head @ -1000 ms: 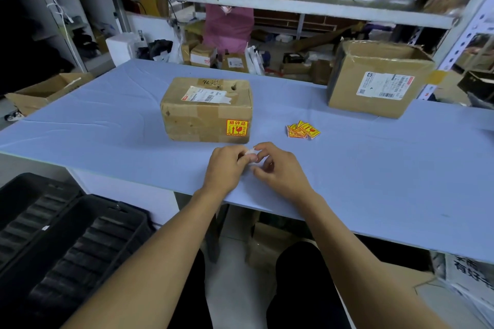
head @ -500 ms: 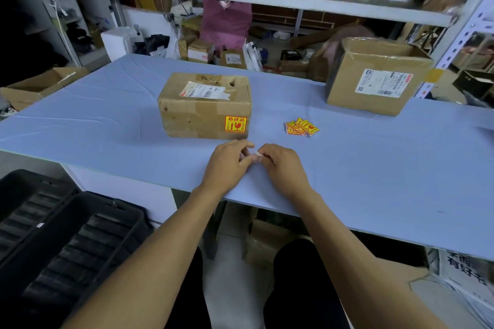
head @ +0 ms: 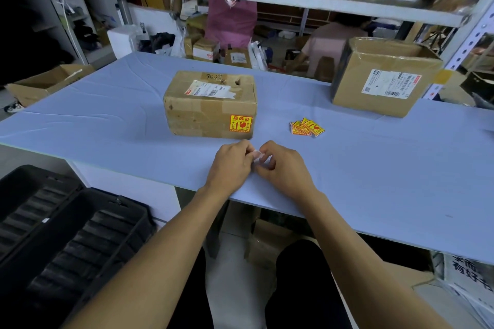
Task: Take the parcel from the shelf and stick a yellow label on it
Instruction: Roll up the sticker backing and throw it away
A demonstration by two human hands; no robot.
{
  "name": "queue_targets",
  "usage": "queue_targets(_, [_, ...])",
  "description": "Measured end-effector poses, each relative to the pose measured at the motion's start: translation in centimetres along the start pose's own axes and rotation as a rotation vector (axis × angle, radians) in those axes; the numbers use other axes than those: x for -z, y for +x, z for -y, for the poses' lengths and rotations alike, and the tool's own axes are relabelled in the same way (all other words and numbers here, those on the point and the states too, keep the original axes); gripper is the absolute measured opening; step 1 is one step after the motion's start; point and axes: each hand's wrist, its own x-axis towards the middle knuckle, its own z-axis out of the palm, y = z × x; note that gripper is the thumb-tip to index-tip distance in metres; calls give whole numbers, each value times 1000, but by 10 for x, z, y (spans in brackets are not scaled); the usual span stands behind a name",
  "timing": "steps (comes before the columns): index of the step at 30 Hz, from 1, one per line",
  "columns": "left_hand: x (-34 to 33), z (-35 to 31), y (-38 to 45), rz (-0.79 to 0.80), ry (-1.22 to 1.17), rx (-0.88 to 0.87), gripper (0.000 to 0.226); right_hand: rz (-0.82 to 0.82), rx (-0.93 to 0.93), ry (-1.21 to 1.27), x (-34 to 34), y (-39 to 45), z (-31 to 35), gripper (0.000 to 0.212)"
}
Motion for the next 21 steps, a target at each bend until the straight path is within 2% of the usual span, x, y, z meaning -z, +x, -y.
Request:
queue_targets(8, [2,5,0,24,-37,-65,25,14,14,-70,-1,0,2,17])
queue_targets(12, [2,3,-2,-6,-37,-119,16,-10,15,-25,-1,1,-2,17])
queue_targets(15, [2,3,-2,-5,-59,-139,22,-24,16,1,-1,0,-3,19])
queue_targets(21, [2,5,0,88,-113,-154,6,-58,-67,-121,-3,2,-5,24])
